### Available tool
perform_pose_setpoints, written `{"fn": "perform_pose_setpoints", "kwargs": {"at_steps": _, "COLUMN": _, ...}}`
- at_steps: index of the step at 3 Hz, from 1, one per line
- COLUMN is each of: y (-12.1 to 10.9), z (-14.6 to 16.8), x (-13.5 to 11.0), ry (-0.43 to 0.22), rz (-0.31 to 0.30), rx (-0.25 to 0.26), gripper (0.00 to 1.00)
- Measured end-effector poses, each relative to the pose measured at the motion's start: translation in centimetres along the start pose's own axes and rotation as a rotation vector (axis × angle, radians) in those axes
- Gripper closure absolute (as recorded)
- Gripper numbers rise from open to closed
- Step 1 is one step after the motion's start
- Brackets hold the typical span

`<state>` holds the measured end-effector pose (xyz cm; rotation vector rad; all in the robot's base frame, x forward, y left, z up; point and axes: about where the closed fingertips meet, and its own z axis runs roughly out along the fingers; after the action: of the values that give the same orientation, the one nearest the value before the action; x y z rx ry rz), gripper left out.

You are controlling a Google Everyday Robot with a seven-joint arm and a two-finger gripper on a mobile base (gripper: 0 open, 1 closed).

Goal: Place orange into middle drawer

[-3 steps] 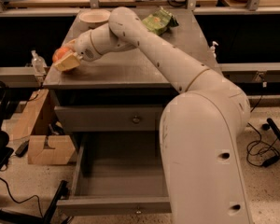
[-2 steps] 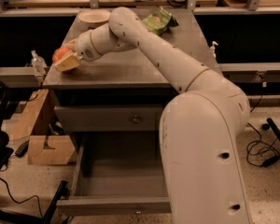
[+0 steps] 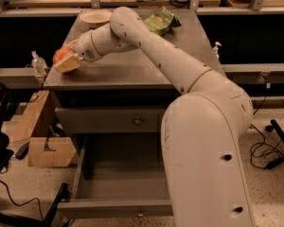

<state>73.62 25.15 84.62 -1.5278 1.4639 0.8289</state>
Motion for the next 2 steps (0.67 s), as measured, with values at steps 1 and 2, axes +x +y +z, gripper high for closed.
{"fn": "perform_pose_setpoints", "kwargs": {"at_steps": 1, "y": 0.00, "z": 0.00, "x": 0.00, "ry": 0.000, "rz": 0.000, "rx": 0.000, "gripper": 1.00}}
{"fn": "perform_pose_setpoints", "kwargs": {"at_steps": 2, "y": 0.11, "z": -0.11, "x": -0.01, "ry": 0.000, "rz": 0.000, "rx": 0.003, "gripper": 1.00}}
